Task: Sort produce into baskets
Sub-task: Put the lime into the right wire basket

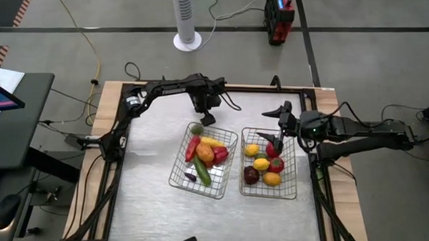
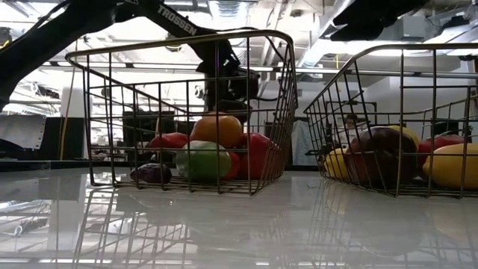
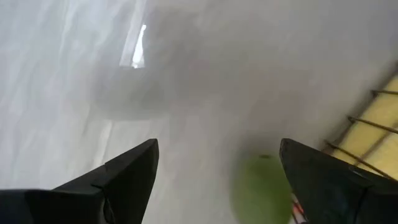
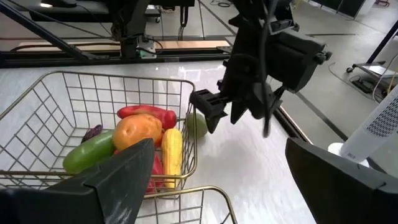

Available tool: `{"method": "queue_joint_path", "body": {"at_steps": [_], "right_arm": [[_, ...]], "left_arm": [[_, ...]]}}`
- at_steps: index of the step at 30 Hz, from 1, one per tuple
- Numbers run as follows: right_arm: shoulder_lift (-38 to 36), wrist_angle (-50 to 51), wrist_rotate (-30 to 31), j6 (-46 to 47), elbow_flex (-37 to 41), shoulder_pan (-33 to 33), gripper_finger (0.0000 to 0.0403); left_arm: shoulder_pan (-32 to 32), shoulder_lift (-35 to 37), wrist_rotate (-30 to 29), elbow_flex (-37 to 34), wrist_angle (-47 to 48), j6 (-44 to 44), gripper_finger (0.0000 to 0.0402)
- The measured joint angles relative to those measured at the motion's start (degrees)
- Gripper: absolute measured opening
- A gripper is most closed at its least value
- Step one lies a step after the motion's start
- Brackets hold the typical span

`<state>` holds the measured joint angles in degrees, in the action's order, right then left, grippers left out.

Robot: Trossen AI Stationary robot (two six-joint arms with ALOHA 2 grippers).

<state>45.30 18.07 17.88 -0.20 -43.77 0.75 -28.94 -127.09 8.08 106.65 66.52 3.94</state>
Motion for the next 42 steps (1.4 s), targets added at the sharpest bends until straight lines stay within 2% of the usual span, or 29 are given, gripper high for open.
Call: {"method": "queue_joint_path", "body": {"at_steps": [6, 10, 14, 18, 26, 29, 34, 37, 42], "right_arm": [[0.0, -0.2, 0.0, 0.2, 0.0, 0.0, 0.0388], [0.0, -0.1, 0.0, 0.8, 0.0, 0.4, 0.0388], [0.0, 0.4, 0.0, 0.8, 0.0, 1.6, 0.0388], [0.0, 1.0, 0.1, 0.8, 0.0, 2.3, 0.0388], [0.0, 2.6, 0.2, 3.0, 0.0, 3.3, 0.0388], [0.0, 2.8, 0.2, 3.6, 0.0, 4.3, 0.0388], [0.0, 2.7, 0.3, 3.7, 0.0, 5.6, 0.0388], [0.0, 1.7, 0.4, 3.4, 0.0, 5.3, 0.0388], [0.1, -0.2, 0.5, 3.3, 0.0, 3.9, 0.0388]], "left_arm": [[-0.1, 2.2, -5.7, 0.0, -3.8, 4.1, 0.0323], [-1.9, 7.3, -5.8, -0.1, -7.4, 5.5, 0.0323], [-3.7, 12.9, -3.3, 0.0, -6.3, 7.7, 0.0323], [-4.3, 17.1, -3.7, 0.0, -3.8, 8.1, 0.0323], [-5.1, 20.8, -5.3, -0.6, -2.3, 5.7, 0.0323], [-4.6, 23.9, -3.6, -7.3, -9.4, 5.6, 0.0323], [-3.9, 31.5, -5.2, -25.3, -23.9, 5.7, 0.0323], [-5.3, 35.6, -5.0, -33.8, -26.8, 4.4, 0.0323], [-7.1, 42.4, -1.4, -43.8, -27.3, 3.0, 0.0322]]}}
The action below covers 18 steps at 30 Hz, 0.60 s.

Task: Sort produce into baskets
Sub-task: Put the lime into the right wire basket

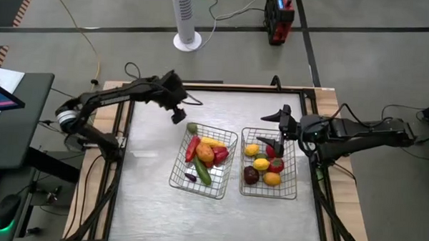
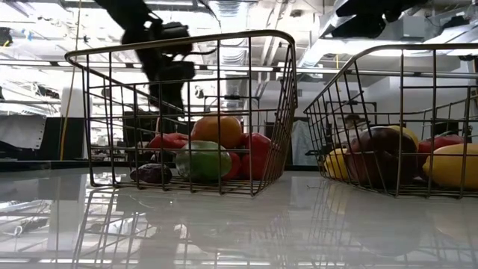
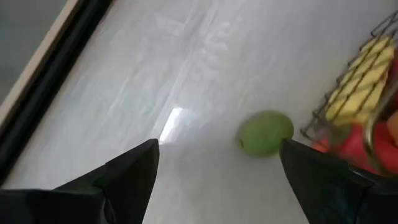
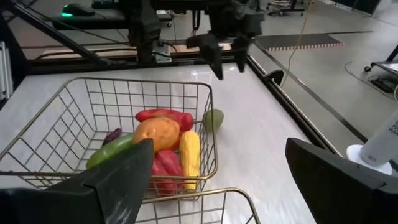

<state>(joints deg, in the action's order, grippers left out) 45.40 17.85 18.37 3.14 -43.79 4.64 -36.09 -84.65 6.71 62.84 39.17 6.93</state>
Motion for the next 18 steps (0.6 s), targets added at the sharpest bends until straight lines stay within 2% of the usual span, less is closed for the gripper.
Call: {"method": "queue_joint_path", "body": {"at_steps": [7, 10, 14, 18], "right_arm": [[0.5, -0.4, -0.1, -1.9, 0.0, -0.7, 0.0388], [1.1, -1.0, -0.3, -2.8, 0.0, -0.7, 0.0388], [2.0, -2.2, -0.5, -4.0, 0.0, -0.7, 0.0388], [2.7, -4.2, -0.5, -5.1, 0.0, -0.7, 0.0388]], "left_arm": [[0.6, 11.6, 3.4, -14.5, -8.1, -0.1, 0.0322], [2.0, 15.2, 3.2, -20.3, -13.1, 1.0, 0.0322], [4.0, 16.9, 1.1, -25.8, -18.0, 8.0, 0.0322], [5.9, 16.9, -1.4, -28.4, -22.5, 15.7, 0.0322]]}}
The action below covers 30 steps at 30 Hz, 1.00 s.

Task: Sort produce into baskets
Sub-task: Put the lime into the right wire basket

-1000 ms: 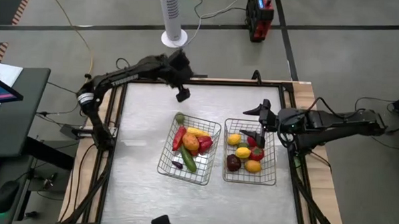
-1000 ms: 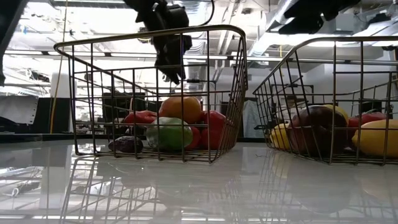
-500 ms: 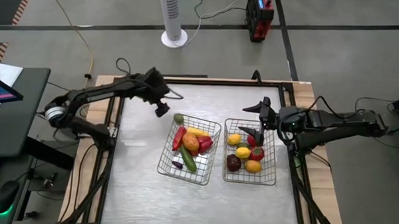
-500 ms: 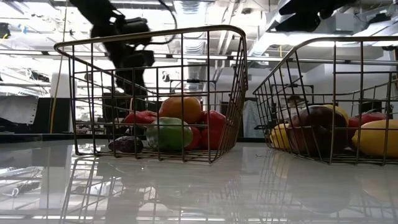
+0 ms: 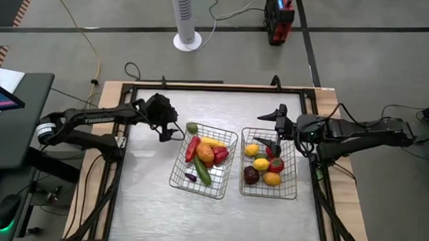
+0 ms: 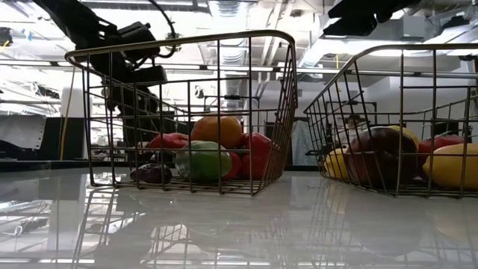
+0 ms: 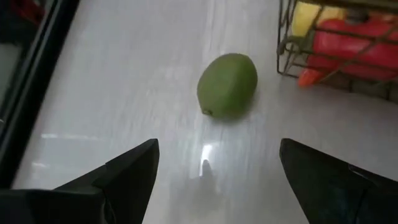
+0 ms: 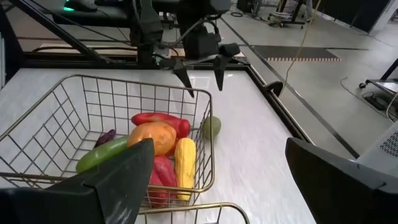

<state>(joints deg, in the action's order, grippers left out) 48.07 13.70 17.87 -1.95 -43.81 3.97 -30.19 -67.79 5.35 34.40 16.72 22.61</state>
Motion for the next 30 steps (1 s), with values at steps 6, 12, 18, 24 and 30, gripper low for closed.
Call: {"method": "queue_joint_path", "body": {"at_steps": [6, 12, 18, 24, 30], "right_arm": [[0.0, -0.2, 0.0, -0.7, 0.0, 0.0, 0.0388], [0.0, 0.3, 0.0, 0.3, 0.0, 0.0, 0.0388], [0.0, 1.0, 0.0, 1.5, 0.0, 0.0, 0.0388], [0.0, 1.0, 0.0, 2.1, 0.0, 0.0, 0.0388], [0.0, 1.0, 0.0, 3.0, 0.0, 0.0, 0.0388]], "left_arm": [[1.8, -2.2, 0.6, -0.3, -8.2, 1.4, 0.0322], [1.3, -7.7, 8.5, -0.3, -16.0, 2.9, 0.0322], [-1.0, -14.1, 13.3, -0.3, -19.7, 4.9, 0.0322], [-2.7, -18.2, 16.6, -0.3, -23.2, 6.5, 0.0322], [-3.6, -22.7, 17.7, -0.3, -24.4, 8.1, 0.0322]]}}
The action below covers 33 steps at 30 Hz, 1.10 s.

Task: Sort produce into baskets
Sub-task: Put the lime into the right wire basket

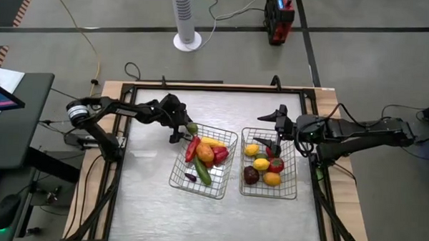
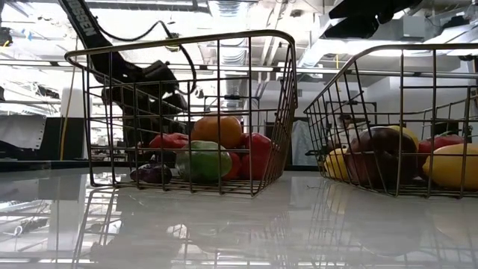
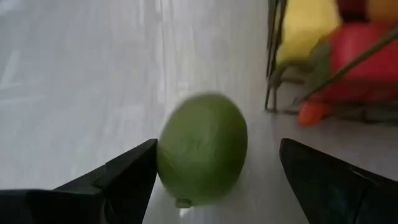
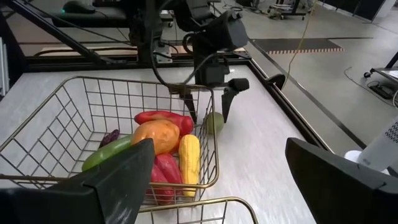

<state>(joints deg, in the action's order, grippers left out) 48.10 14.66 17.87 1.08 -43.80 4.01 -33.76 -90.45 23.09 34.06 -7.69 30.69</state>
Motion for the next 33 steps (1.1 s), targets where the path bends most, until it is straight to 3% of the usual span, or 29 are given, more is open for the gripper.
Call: {"method": "queue_joint_path", "body": {"at_steps": [7, 18, 22, 28, 33], "right_arm": [[0.0, 0.1, 0.0, 0.4, 0.0, 0.0, 0.0388], [0.0, 1.3, 0.0, 0.4, 0.0, 0.0, 0.0388], [0.0, 1.4, 0.0, 0.4, 0.0, 0.0, 0.0388], [0.0, 1.4, 0.0, 0.4, 0.0, 0.0, 0.0388], [0.0, 1.1, 0.0, 0.4, 0.0, 0.0, 0.0388]], "left_arm": [[0.2, -3.3, 0.4, 0.0, -4.3, -0.2, 0.0313], [0.3, -3.3, -0.4, 0.0, -4.3, -1.5, 0.0183], [0.3, -2.5, -2.1, 0.0, -3.2, -3.1, 0.0163], [0.3, 3.8, -11.9, 0.0, 0.7, -1.7, 0.0175], [0.2, 11.1, -27.2, 0.0, 1.9, -2.5, 0.0177]]}}
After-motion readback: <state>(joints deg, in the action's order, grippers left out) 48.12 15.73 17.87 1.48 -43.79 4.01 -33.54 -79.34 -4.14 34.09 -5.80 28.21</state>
